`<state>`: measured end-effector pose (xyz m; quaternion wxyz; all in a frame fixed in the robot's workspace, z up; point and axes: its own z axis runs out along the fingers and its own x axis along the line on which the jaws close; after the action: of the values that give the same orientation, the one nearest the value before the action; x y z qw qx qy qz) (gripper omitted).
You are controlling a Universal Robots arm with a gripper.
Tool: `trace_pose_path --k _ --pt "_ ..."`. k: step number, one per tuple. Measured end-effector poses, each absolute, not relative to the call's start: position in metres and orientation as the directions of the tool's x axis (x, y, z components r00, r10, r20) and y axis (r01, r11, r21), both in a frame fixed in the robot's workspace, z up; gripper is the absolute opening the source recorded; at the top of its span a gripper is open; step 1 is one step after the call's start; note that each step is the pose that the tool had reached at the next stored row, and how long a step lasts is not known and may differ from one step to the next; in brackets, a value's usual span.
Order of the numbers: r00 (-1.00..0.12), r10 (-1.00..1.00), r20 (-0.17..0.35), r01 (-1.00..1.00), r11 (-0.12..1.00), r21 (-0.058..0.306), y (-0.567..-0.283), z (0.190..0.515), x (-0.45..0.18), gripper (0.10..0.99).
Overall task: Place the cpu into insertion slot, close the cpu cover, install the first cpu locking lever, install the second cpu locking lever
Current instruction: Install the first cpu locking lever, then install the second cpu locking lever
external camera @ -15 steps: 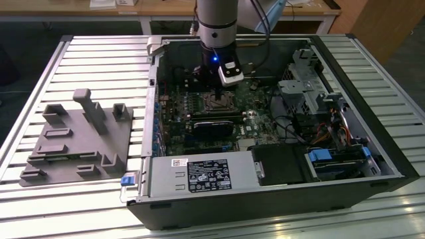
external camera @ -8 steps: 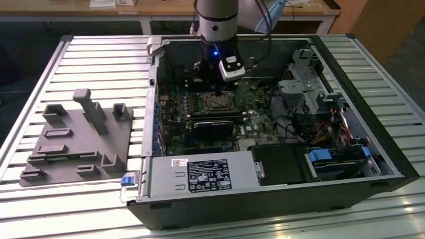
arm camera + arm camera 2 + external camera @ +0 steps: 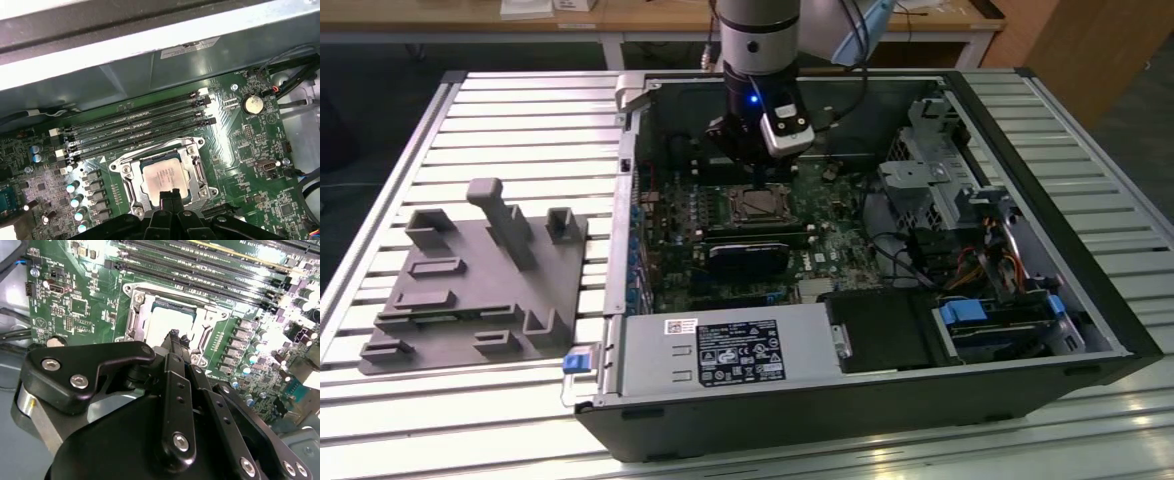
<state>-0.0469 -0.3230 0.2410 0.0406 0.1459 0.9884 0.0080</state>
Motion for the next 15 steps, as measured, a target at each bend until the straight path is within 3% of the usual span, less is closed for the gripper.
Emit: trace_pose_path --k 15 --pt "-0.954 0.289 -0.078 0.288 0.957 0.027 -0.3268 0.2416 -0.0469 0.106"
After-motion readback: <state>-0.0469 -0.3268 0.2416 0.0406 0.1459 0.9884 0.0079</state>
